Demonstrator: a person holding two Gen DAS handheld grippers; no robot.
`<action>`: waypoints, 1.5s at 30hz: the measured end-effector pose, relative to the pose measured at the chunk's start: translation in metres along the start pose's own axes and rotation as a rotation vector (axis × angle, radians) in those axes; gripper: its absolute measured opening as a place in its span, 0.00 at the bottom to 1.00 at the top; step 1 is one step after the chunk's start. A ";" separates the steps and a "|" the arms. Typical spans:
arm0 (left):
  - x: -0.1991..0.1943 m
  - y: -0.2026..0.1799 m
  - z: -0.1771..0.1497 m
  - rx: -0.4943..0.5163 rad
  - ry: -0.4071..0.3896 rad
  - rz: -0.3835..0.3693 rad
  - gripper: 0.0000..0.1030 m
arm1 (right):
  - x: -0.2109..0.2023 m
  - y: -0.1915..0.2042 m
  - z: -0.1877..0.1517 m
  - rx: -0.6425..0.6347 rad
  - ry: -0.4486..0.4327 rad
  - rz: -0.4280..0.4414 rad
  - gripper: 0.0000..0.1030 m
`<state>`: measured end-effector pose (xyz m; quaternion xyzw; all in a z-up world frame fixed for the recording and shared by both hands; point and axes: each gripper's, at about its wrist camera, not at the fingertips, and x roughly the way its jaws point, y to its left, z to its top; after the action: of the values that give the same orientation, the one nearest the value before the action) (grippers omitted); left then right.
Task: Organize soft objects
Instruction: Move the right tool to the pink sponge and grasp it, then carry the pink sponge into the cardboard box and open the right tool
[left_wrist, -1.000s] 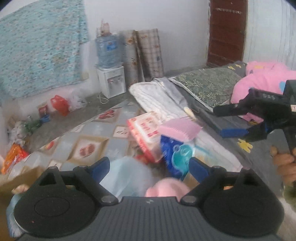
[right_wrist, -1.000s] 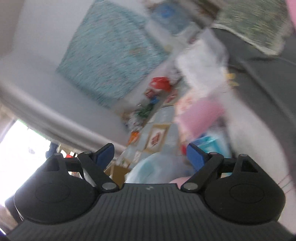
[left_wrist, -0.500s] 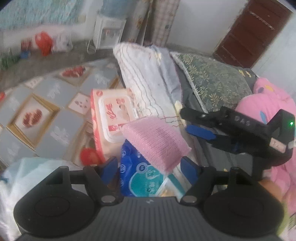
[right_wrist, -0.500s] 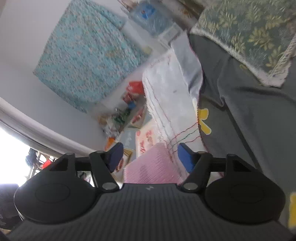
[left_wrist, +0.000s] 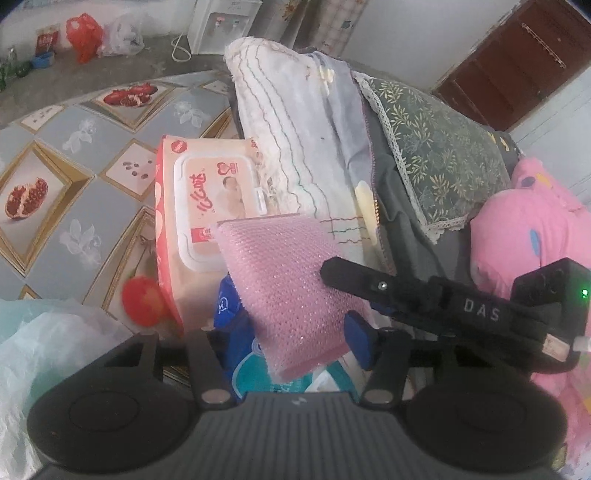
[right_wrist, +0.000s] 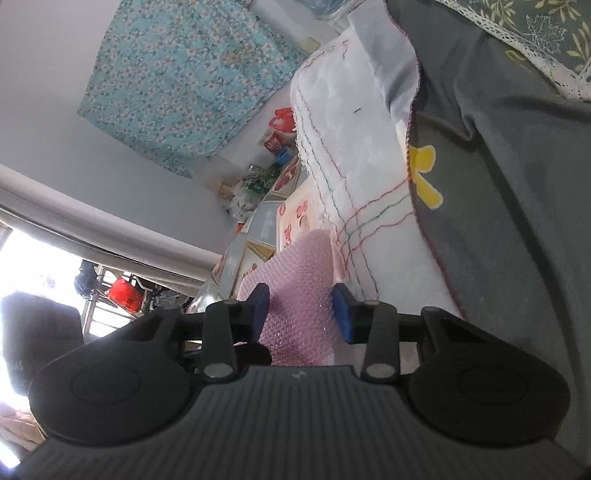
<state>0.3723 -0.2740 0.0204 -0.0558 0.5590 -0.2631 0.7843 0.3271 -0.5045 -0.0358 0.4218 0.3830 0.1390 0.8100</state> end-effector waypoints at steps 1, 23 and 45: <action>-0.001 -0.001 -0.001 0.005 -0.004 0.003 0.54 | -0.002 0.000 -0.001 0.001 -0.005 0.000 0.35; -0.152 -0.007 -0.065 0.125 -0.219 -0.031 0.52 | -0.078 0.124 -0.066 -0.105 -0.130 0.118 0.34; -0.336 0.211 -0.172 -0.191 -0.426 0.209 0.53 | 0.091 0.370 -0.203 -0.329 0.252 0.250 0.37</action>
<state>0.2108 0.1019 0.1607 -0.1259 0.4064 -0.1090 0.8984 0.2745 -0.1135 0.1388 0.3076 0.3981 0.3501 0.7902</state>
